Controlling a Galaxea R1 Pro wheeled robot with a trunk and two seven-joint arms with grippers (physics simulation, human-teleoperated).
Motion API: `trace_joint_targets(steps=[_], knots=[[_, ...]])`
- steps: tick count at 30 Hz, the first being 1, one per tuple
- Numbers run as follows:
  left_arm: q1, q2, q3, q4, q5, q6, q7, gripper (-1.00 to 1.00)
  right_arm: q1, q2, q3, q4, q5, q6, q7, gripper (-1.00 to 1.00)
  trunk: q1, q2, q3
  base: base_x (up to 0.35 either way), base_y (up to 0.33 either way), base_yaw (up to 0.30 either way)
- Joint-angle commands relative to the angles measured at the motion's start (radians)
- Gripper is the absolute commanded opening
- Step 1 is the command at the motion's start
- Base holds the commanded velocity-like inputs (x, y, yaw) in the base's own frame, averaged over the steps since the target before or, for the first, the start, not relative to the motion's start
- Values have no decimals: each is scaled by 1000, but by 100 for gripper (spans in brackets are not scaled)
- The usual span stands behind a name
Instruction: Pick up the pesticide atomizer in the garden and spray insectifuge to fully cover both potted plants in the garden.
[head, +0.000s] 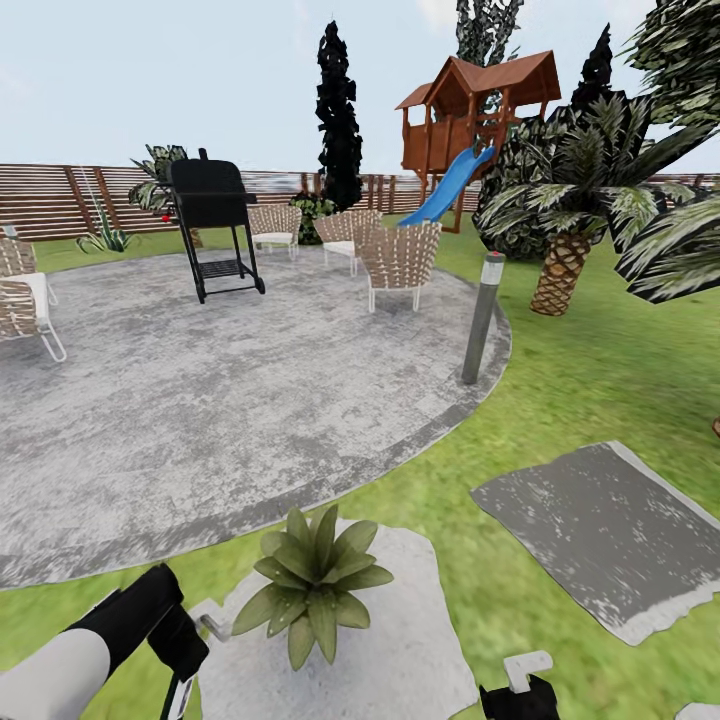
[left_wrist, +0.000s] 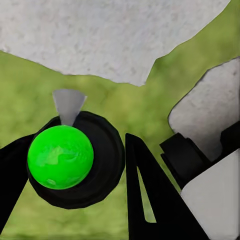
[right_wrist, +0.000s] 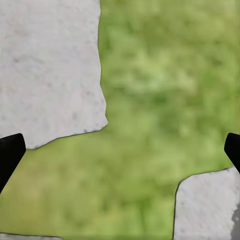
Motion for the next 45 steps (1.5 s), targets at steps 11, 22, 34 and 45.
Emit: trace_joint_targets(steps=[11,22,34,45], knots=[[-17,26,8,-12,-10,5,-8,-100,-1,0,-7,1,10,-5,-2,100,0,0,-1,0,0,0],[36,44,-2,4,-12,-46,-2,-100,-1,-1,-7,1,10,-5,-2,100,0,0,-1,0,0,0],[41,47,-1,-12,-11,-52,4,-100,-1,0,-7,1,10,-5,-2,100,0,0,-1,114,20,0],[41,33,-5,-4,-12,-55,34,-100,-1,0,-7,1,10,-5,-2,100,0,0,-1,67,2,-151]])
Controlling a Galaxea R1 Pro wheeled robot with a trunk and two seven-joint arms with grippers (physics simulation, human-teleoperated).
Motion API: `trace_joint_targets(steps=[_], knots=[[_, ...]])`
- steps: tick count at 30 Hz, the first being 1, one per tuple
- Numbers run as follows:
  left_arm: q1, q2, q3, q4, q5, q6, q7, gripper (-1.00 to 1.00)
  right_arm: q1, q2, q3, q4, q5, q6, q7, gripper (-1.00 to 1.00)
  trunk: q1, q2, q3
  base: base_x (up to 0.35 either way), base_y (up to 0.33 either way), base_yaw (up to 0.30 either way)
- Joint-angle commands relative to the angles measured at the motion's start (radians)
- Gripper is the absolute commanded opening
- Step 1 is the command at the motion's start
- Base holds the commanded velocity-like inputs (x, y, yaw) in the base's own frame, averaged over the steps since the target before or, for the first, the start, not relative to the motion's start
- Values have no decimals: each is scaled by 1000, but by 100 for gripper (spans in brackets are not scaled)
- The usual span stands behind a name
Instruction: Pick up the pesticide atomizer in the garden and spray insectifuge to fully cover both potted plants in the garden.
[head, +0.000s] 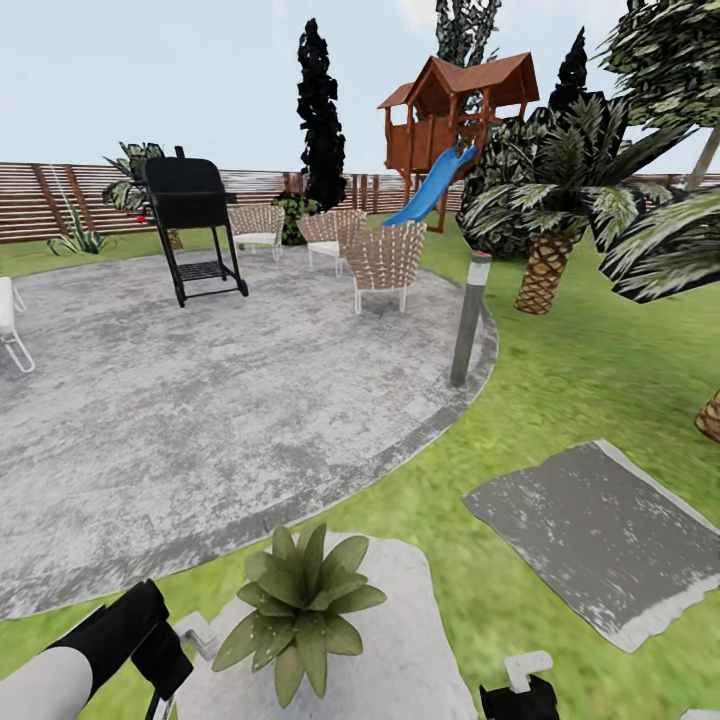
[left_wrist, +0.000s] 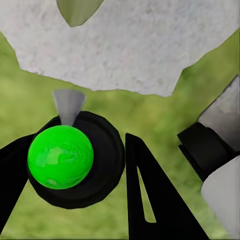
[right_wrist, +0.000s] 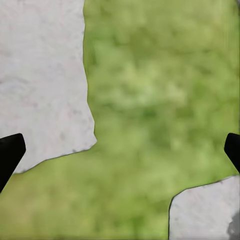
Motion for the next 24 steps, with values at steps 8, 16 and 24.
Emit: trace_joint_targets(steps=[8,16,24], knots=[[-7,-2,4,-9,-6,7,-16,-100,-1,0,-6,1,10,-5,-2,100,0,0,-1,-186,0,-2],[-13,-6,10,-14,1,8,-19,-100,-1,0,-7,1,10,-5,-2,100,0,0,-1,-265,0,0],[-16,-51,3,-123,-6,62,-107,-100,-1,-1,-7,1,10,-5,-2,100,0,0,-1,-77,-131,111]])
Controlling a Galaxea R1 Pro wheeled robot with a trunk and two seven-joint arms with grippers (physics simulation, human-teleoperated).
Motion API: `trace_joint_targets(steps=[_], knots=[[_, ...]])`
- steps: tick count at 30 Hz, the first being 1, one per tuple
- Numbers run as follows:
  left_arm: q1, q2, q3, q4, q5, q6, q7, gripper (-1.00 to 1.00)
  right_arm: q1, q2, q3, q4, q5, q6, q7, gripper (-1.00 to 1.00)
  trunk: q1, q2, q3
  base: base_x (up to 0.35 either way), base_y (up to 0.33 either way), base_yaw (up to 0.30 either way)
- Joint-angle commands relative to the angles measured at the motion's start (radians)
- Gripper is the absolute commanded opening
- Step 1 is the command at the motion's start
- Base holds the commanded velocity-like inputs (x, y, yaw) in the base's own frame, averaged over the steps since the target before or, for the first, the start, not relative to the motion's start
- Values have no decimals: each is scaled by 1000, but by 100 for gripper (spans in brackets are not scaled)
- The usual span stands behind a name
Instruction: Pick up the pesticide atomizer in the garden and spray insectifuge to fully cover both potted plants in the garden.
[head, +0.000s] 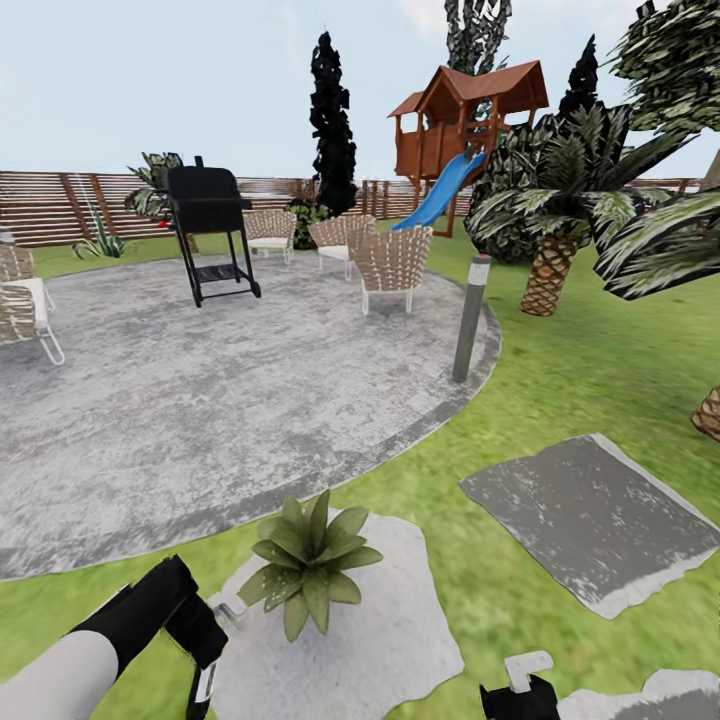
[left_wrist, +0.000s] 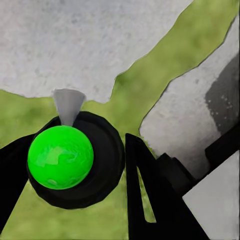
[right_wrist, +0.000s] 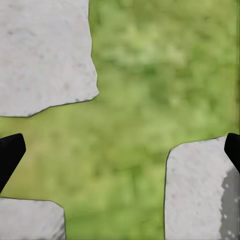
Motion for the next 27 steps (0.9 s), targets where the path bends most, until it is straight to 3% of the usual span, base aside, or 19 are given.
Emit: trace_joint_targets(steps=[1,2,4,8,10,22,27], knots=[[-1,-2,-4,-20,-10,21,-18,-100,-1,0,-7,2,10,-5,-2,100,0,0,-1,-3,-33,9],[-1,-7,-5,-46,-20,42,-31,-100,-1,0,-7,2,10,-5,-2,100,0,0,-1,-1,-17,5],[-1,-23,-5,-105,-84,65,-66,-100,-1,0,-7,2,10,-5,-2,100,0,0,-1,0,-5,1],[-1,-36,-5,-139,-171,87,-171,-100,-1,0,-7,2,10,-5,-2,100,0,0,-1,0,-1,0],[4,-36,-4,-140,-199,89,-193,-100,-1,0,-7,2,10,-5,-2,100,0,0,-1,0,0,0],[13,-39,7,-55,-213,85,-178,-100,-1,0,-7,2,10,-5,-2,100,0,0,-1,0,0,0],[11,-101,9,-61,-212,87,-150,-100,-1,0,-7,2,10,-5,-2,100,0,0,-1,0,0,0]])
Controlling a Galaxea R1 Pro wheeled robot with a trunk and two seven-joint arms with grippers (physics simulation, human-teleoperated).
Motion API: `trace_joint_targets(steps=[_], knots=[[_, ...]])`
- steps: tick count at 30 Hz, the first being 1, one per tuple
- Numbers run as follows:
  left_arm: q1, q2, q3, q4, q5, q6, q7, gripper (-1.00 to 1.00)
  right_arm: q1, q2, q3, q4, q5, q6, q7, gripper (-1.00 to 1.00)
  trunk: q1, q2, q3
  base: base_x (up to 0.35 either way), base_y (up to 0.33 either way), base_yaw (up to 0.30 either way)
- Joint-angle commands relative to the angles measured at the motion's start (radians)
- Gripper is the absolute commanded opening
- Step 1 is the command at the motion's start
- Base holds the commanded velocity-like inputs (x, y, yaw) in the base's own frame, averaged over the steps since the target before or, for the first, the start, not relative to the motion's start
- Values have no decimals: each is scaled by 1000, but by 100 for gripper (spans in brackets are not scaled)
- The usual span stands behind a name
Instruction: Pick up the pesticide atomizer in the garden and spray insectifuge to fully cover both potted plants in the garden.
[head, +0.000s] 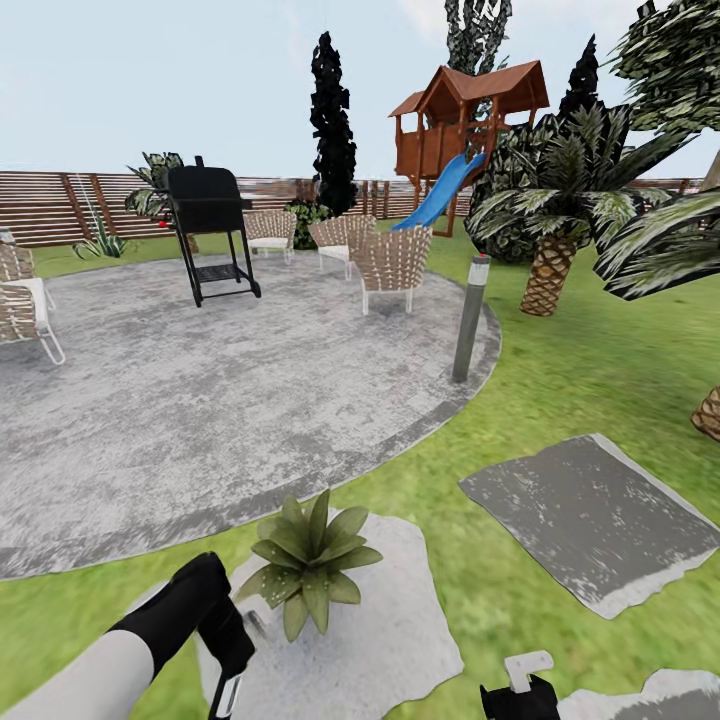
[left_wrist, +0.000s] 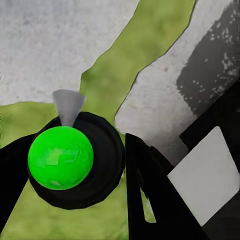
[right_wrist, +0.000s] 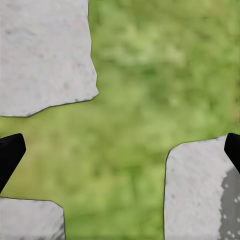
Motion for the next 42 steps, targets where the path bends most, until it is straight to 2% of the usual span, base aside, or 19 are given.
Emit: trace_joint_targets(steps=[1,5,6,8,11,13,19,25,33,35,37,42], knots=[[0,-5,-1,0,-6,6,6,-100,-1,0,-7,1,10,-5,-2,100,0,0,-1,0,0,0],[3,10,2,19,-5,5,24,-100,-1,0,-6,1,10,-5,-2,100,0,0,-1,0,0,0],[3,23,5,28,-3,3,39,-100,-1,0,-6,1,10,-5,-2,100,0,0,-1,0,0,0],[4,31,21,38,0,2,71,-100,-1,0,-7,1,10,-5,-2,100,0,0,-1,0,0,0],[4,26,57,49,1,-1,96,-100,-1,0,-7,1,10,-5,-2,100,0,0,-1,0,0,0],[4,22,64,50,0,-1,100,-100,-1,1,-7,1,10,-5,-2,100,0,0,-1,0,0,0],[4,18,69,51,1,0,103,-100,-1,2,-6,1,10,-5,-2,100,0,0,-1,0,-32,95],[4,17,69,51,0,0,103,-100,-1,2,-7,1,10,-5,-2,100,0,0,-1,43,-250,225],[5,11,68,62,0,0,106,-100,-1,2,-7,1,10,-5,-2,100,0,0,-1,141,-242,14],[6,12,68,92,1,0,132,-100,-1,2,-7,1,10,-5,-2,100,0,0,-1,80,-76,0],[7,12,69,152,9,-3,189,-100,-1,2,-7,1,10,-5,-2,100,0,0,-1,24,-23,0],[7,23,72,190,53,-8,224,-100,-1,2,-7,1,10,-5,-2,100,0,0,-1,5,-4,0]])
